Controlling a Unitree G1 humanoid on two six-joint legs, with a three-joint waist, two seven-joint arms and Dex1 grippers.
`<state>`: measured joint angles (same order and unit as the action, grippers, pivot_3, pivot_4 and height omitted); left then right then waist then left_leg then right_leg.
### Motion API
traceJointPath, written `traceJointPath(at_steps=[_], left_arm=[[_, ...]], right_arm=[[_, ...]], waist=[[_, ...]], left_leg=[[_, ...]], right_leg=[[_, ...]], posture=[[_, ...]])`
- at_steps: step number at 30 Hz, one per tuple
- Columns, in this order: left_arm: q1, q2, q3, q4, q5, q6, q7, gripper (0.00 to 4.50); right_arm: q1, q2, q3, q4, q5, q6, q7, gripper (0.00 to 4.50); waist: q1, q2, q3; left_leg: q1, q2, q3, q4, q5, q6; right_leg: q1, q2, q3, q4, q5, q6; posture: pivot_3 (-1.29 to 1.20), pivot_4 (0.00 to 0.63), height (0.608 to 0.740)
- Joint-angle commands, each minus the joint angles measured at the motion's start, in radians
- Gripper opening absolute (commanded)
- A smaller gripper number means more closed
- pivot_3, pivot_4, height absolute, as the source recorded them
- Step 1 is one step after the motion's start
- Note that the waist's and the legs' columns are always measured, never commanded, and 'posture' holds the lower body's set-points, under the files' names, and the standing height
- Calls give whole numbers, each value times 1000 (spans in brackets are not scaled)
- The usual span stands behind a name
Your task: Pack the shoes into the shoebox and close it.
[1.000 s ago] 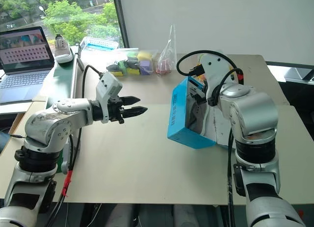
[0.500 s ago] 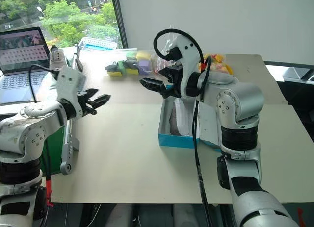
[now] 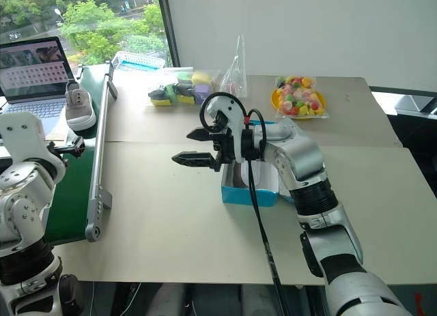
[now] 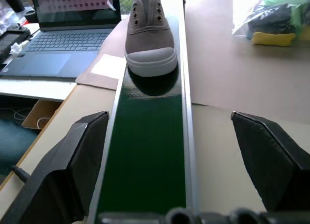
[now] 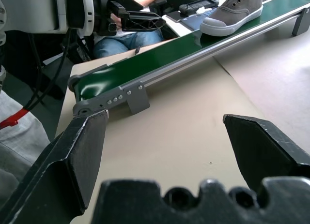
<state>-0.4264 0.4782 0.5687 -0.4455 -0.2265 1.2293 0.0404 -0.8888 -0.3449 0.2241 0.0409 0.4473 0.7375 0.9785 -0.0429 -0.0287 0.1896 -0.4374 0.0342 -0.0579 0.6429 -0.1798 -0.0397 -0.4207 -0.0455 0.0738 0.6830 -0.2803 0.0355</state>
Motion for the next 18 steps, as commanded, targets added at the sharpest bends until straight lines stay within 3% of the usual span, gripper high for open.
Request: traceJointPath(at_steps=[1,9,18], left_arm=[[9,9,37,49,20,-88,-6,4428],[-48,26,-25,356,27,-369,-83,4428],[-173,56,-110,682,53,-558,-114,4428]], right_arm=[[1,4,12,-15,-23,-64,17,4500],[21,11,18,-43,-48,-70,-9,4500],[50,-15,0,-112,-43,-23,-64,4500]], waist=[[1,0,0],[2,-2,-1],[0,-4,-2]], left_leg=[[0,0,0,0,0,0],[0,0,0,0,0,-1],[0,0,0,0,0,-1]], right_leg=[[0,0,0,0,0,0],[0,0,-1,0,0,0],[0,0,-1,0,0,0]], posture=[[0,150,740],[0,150,740],[0,150,740]])
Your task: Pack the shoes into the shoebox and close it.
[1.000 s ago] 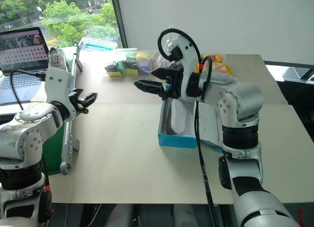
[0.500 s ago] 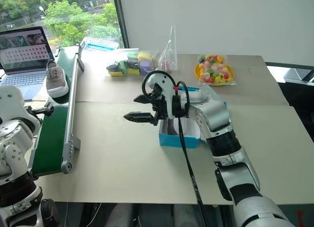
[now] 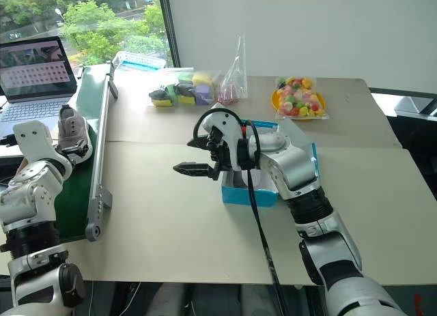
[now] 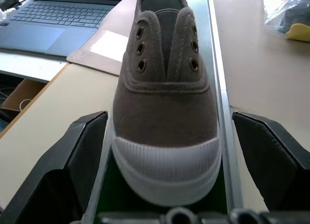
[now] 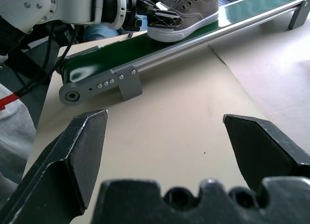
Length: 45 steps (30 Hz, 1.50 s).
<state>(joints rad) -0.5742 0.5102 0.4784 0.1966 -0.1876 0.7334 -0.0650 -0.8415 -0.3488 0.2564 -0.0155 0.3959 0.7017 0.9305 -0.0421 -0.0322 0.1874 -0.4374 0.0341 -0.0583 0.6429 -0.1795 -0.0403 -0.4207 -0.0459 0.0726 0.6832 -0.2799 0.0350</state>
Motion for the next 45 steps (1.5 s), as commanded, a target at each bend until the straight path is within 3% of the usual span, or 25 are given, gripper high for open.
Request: traceJointPath(at_steps=[1,7,13,21,28,33,39,45], left_arm=[[-30,23,-17,59,15,-67,3,4182],[-29,6,24,102,-7,-51,62,2342],[-23,-16,62,58,-42,-55,106,176],[-44,-41,60,-79,-80,-63,132,84],[-115,-89,-84,-313,-184,-10,11,84],[-205,-196,-138,-386,-277,38,5,84],[-213,-280,-289,-493,-362,125,-64,84],[-181,-323,-418,-580,-392,174,-106,84]], right_arm=[[5,-13,-33,-61,7,15,-23,4500],[11,-25,-34,-66,-6,20,-59,4500],[17,-36,-32,-65,-18,15,-74,4500],[7,-21,-49,-43,-7,26,-89,4500],[-81,90,-304,85,148,174,-257,4500],[-139,126,-453,190,214,253,-382,4500],[-186,156,-596,245,300,310,-508,4500],[-199,158,-653,258,345,336,-574,4500]], waist=[[-1,0,0],[0,0,0],[0,0,0],[0,-1,-1],[10,-1,-1],[14,-2,-1],[0,-1,-1],[-5,-1,-1]], left_leg=[[0,0,0,0,0,0],[1,0,0,0,0,0],[3,0,0,0,0,0],[2,0,0,0,0,-1],[1,0,0,0,1,-2],[0,0,0,0,2,-3],[-1,0,0,-1,2,-3],[-1,0,1,-1,2,-3]], right_leg=[[0,0,0,0,0,0],[0,0,0,1,0,0],[1,0,0,3,0,0],[1,0,0,3,0,0],[0,0,-1,2,0,0],[1,0,-1,1,0,0],[-1,0,0,1,0,0],[-1,0,0,1,0,0]], posture=[[0,150,740],[0,150,740],[0,150,740],[0,150,740],[0,150,740],[0,150,740],[0,150,740],[0,150,740]])
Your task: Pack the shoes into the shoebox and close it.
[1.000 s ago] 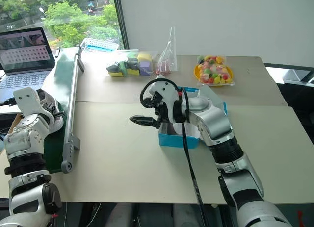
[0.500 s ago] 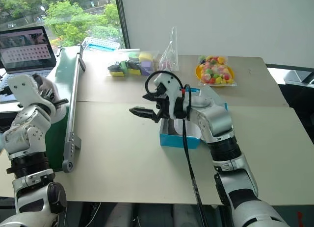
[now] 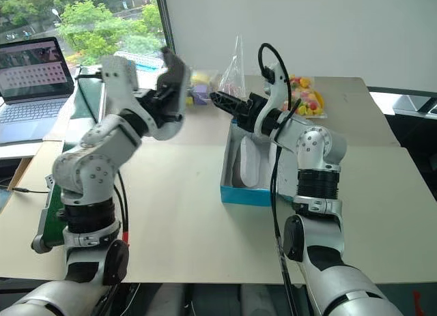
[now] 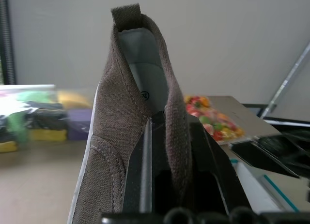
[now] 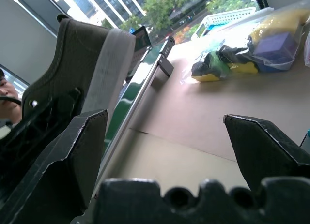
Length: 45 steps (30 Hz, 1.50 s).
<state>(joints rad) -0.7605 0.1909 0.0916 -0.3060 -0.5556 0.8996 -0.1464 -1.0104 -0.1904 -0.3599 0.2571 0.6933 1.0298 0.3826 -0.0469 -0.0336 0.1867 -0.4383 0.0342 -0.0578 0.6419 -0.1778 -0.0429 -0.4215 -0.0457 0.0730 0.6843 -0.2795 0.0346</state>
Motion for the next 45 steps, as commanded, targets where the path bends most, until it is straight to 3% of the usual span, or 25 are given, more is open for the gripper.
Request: traceJointPath(at_steps=[1,15,28,45], left_arm=[[10,-4,-40,-83,-26,11,-30,84],[15,-21,-108,-54,-17,-13,-108,84],[-85,49,-114,167,83,-182,-256,84],[-21,-18,-143,40,63,-106,-227,84]], right_arm=[[-32,0,-42,-14,51,9,-33,4500],[-22,-9,-60,-61,118,54,-83,4500],[10,-20,-103,-219,311,249,-139,4500],[5,-24,-85,-136,271,141,-178,4500]], waist=[[-2,0,0],[1,1,0],[3,1,1],[1,1,1]], left_leg=[[0,0,0,0,0,0],[0,0,0,0,0,0],[0,0,0,0,0,0],[0,0,0,0,0,0]], right_leg=[[0,0,0,0,0,0],[0,0,0,-1,0,0],[1,0,0,-2,0,0],[0,0,0,-2,0,0]], posture=[[0,150,740],[0,150,740],[0,150,740],[0,150,740]])
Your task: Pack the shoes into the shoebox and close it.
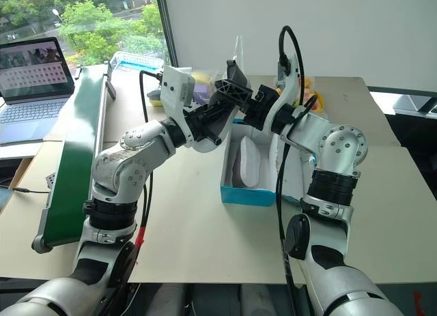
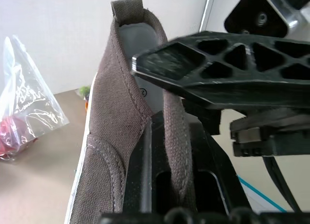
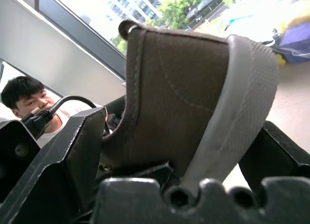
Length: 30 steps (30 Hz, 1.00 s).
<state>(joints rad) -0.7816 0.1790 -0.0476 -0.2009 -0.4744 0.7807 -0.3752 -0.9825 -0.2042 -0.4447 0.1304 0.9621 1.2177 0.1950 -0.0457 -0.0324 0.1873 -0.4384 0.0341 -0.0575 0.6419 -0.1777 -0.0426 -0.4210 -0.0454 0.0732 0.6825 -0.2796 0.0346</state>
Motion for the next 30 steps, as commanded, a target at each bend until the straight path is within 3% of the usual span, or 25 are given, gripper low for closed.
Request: traceJointPath(at_steps=[1,2,3,5,11,14,16,23,30], left_arm=[[4,-6,-2,-72,-19,19,4,84],[7,-5,0,-76,-19,24,6,84],[8,-4,1,-78,-18,26,6,0],[9,-3,5,-83,-16,31,9,0],[3,1,11,-82,-12,35,13,0],[-3,10,15,-80,-9,44,18,0],[-7,22,28,-82,-15,60,19,0],[-28,110,148,-127,-128,188,1,2498],[-72,284,296,-63,-182,235,-23,2511]], right_arm=[[-24,-11,2,-4,0,-53,11,4500],[-25,-11,3,2,-1,-60,10,4500],[-26,-11,3,8,-2,-68,10,3988],[-26,-9,3,9,1,-76,8,3557],[-29,-9,10,13,12,-89,14,1512],[-28,-10,12,14,15,-93,15,872],[-27,-13,18,12,12,-96,17,823],[-24,-48,56,1,-34,-123,26,712],[-68,-130,100,27,-98,-129,54,699]], waist=[[0,0,0],[1,0,0],[1,0,0],[2,0,0],[1,0,0],[1,0,0],[1,0,0],[0,0,0],[0,1,0]], left_leg=[[0,0,0,0,0,0],[0,0,0,0,0,0],[0,0,0,0,0,0],[0,0,0,0,0,0],[0,0,0,0,0,0],[0,0,0,0,0,0],[0,0,0,0,0,0],[0,0,0,0,0,0],[0,0,0,-1,0,0]], right_leg=[[0,0,0,0,0,0],[0,0,0,0,0,0],[0,0,0,0,0,0],[0,0,0,0,0,0],[0,0,0,0,0,0],[0,0,0,0,0,0],[0,0,0,0,0,0],[0,0,0,0,0,0],[0,0,0,-1,0,0]], posture=[[0,150,740],[0,150,740],[0,150,740],[0,150,740],[0,150,740],[0,150,740],[0,150,740],[0,150,740],[0,150,740]])
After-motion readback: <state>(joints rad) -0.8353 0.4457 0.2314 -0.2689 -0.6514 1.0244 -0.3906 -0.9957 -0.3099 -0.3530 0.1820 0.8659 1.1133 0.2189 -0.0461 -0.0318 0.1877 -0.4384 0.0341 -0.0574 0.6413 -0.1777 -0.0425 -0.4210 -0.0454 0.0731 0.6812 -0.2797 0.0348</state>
